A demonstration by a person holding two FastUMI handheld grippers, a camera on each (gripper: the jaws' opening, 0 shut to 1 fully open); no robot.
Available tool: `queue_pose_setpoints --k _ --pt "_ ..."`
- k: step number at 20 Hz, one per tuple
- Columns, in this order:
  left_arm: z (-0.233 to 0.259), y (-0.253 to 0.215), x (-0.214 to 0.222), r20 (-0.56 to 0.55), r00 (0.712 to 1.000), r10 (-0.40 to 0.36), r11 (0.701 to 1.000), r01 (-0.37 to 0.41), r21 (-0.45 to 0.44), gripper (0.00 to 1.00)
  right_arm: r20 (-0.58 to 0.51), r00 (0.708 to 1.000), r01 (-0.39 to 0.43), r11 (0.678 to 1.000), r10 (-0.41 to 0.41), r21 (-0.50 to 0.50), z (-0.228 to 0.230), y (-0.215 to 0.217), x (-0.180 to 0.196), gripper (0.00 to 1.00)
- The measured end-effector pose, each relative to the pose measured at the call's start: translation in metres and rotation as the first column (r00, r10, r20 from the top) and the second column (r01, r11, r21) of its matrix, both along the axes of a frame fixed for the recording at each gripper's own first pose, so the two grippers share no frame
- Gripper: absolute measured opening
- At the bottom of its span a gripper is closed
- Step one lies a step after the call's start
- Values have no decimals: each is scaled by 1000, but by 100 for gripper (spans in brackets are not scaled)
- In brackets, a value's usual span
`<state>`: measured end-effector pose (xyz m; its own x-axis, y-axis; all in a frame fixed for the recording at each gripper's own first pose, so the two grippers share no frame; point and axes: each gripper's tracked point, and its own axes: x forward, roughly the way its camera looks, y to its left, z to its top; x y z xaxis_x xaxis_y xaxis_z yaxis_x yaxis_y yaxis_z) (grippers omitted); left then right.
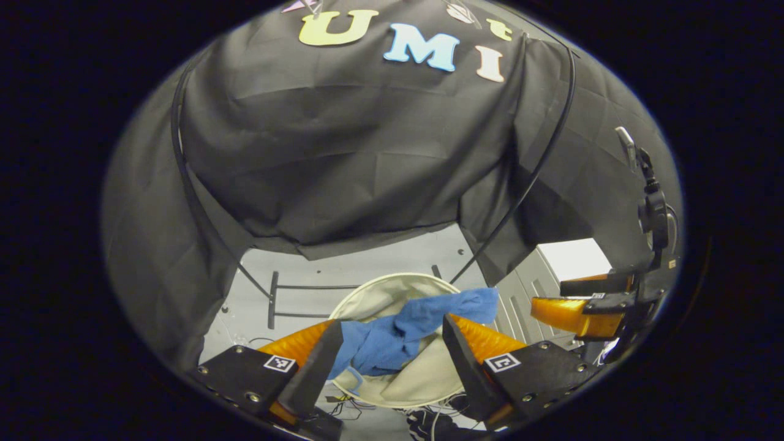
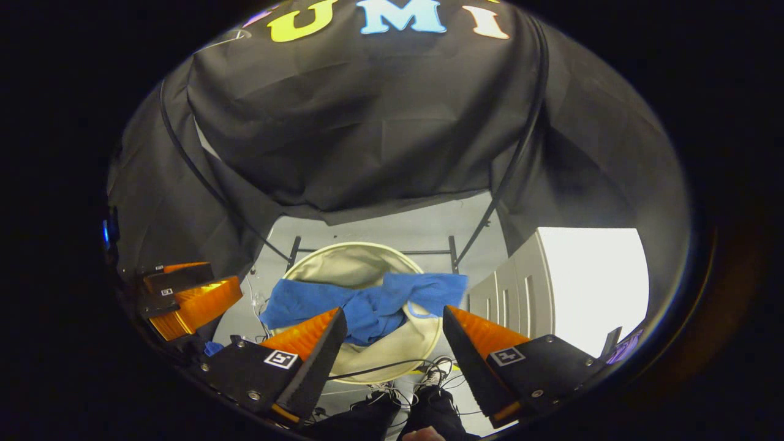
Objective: Grasp the clothes on the hanger with both hands and then place them into the laundry hamper below.
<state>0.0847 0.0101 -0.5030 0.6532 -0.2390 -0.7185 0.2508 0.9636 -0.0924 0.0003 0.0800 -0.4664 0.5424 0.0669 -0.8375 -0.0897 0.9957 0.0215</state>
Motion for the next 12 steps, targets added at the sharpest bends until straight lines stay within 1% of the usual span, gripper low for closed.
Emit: queue_pose_setpoints --k 1,2,4,7,8,10,12 --pt "11 1 -3 14 1000 3 1000 -3 -1 95 31 999 10 1000 -10 -12 14 -7 2 98" --pt "22 3 -3 32 999 4 1000 -4 -2 94 64 998 23 999 -21 -24 29 -15 5 98" --pt "49 3 -5 73 997 12 1000 -12 -4 94 119 992 53 998 -49 -34 56 -28 7 98" --pt "98 1 -11 150 988 32 999 -32 -5 94 200 976 86 996 -82 -13 98 -42 9 98" --pt "118 1 -12 183 982 39 999 -39 0 95 231 969 92 996 -88 -4 113 -47 10 98" --pt "162 -5 -10 259 964 53 998 -58 12 94 297 950 101 995 -98 4 145 -61 12 98" --pt "211 -14 -16 338 938 74 996 -83 14 95 376 921 109 994 -107 17 180 -75 15 97"
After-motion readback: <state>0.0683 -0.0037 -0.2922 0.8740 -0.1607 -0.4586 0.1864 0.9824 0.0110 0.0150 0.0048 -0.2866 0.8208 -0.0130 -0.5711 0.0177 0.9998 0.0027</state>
